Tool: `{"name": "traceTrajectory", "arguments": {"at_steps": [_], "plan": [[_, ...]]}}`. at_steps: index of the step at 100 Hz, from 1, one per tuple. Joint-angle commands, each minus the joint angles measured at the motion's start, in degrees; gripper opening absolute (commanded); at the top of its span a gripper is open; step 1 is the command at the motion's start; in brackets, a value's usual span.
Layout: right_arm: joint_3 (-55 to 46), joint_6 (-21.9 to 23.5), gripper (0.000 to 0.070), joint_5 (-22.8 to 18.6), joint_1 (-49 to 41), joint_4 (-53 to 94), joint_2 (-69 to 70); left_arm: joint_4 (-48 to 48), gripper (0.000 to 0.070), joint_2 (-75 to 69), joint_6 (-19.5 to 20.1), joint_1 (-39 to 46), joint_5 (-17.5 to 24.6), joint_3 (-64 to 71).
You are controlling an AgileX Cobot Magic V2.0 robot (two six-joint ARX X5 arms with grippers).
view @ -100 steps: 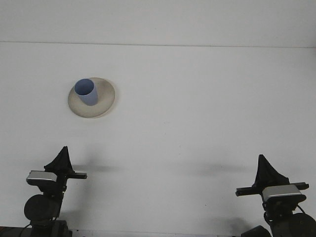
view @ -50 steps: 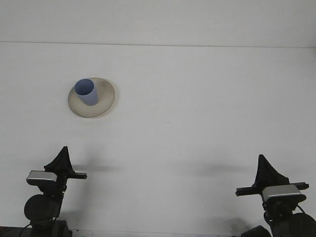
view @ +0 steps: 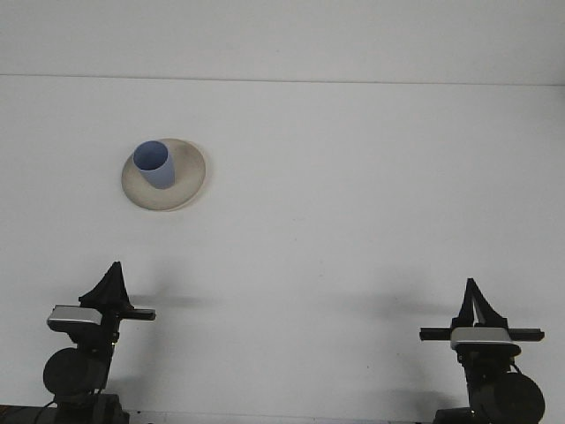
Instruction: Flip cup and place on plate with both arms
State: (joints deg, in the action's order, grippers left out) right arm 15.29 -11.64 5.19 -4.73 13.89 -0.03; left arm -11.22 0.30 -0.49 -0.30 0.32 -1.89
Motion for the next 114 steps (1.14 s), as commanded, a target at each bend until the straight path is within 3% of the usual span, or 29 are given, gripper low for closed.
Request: {"name": "traceTrajectory", "arguments": {"at_steps": [1, 11, 27, 114], "plan": [[-3.1, -2.2, 0.0, -1.9, 1.9, -2.3, 0.1, -0.8, 0.0013, -0.1, 0.9, -0.1, -0.1, 1.1], [-8.2, -3.4, 0.0, -4.1, 3.6, -5.9, 0.1, -0.9, 0.0013, -0.1, 0.9, -0.1, -0.1, 1.1], [-14.6, -3.5, 0.0, -4.2, 4.3, -12.0, 0.1, -0.8, 0.0013, 0.0, 0.9, -0.1, -0.1, 1.1], [-14.6, -3.8, 0.0, -4.1, 4.4, -15.6, 0.1, -0.8, 0.0013, -0.1, 0.9, -0.1, -0.1, 1.1]]}}
